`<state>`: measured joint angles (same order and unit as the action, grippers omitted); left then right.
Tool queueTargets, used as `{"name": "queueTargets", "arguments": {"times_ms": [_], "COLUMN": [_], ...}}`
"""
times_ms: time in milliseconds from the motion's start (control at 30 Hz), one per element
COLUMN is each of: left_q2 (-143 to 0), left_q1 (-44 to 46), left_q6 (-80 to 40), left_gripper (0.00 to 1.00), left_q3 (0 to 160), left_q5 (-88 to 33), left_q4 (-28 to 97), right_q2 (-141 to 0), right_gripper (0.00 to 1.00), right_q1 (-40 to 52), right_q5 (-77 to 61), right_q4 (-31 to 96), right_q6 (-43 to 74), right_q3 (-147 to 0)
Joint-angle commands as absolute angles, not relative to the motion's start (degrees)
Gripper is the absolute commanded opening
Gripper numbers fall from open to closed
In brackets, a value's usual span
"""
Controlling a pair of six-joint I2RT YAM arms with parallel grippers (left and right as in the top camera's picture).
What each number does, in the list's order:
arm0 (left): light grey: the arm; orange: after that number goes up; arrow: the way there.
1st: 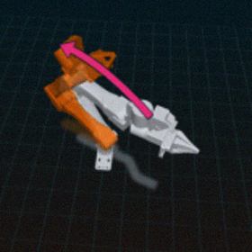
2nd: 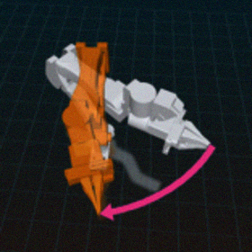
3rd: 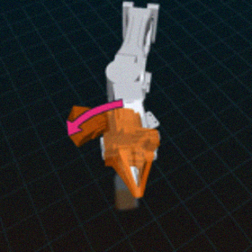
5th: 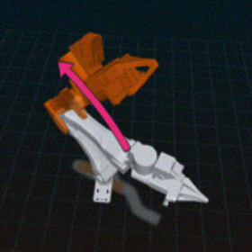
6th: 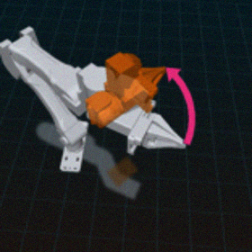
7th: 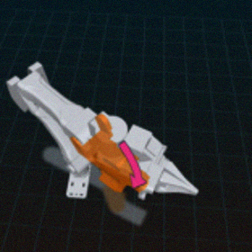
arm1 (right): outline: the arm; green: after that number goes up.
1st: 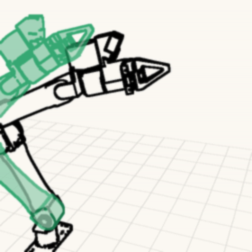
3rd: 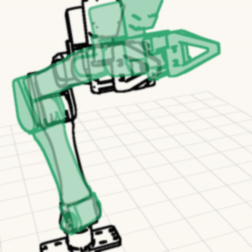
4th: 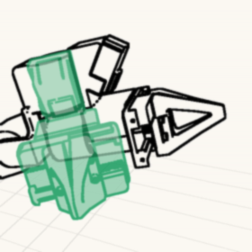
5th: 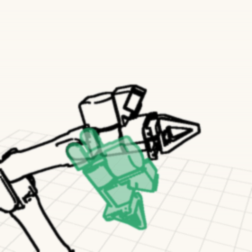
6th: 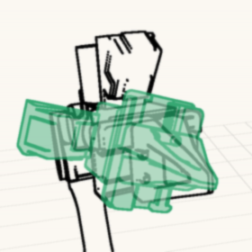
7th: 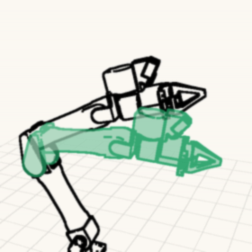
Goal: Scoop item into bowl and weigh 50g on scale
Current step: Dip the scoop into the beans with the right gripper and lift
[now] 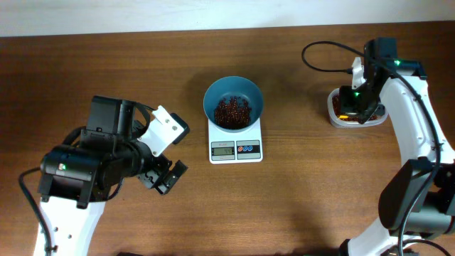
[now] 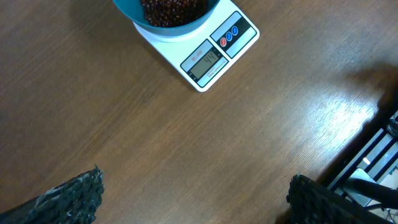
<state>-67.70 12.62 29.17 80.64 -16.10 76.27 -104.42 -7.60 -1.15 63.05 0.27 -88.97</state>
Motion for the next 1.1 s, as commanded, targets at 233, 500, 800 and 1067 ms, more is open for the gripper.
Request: {"name": "queueTargets", "arguments": {"times_ms": [233,500,800,1067], "left_q2": [-67.4,-67.4,-67.4,-67.4], "left_q1": [12.4,12.4,12.4,12.4], "left_q6": [30.1,30.1,30.1,30.1], "left_gripper": [0.99,0.99,0.99,0.99], "left_q3": [81.5,81.5,81.5,81.5], "left_q5": [-16.8,-16.8,-16.8,-16.8], "left_q4": [76.2,76.2,76.2,76.2], "right_q2": [-104.5,-104.5,-104.5,-104.5], "right_gripper": [0.04,0.04,0.04,0.04], "right_q1": [-12.3,-19.4,-27.2,-32.0], "right_q5": [-6.4,-20.8,-31.8,-42.6], "right_q4": [63.4,63.2,63.4,67.7], "right_q6": [0.9,-1.3,-4.5,-14.4], "right_q3": [-88.8,-88.8,-88.8,-88.8]}}
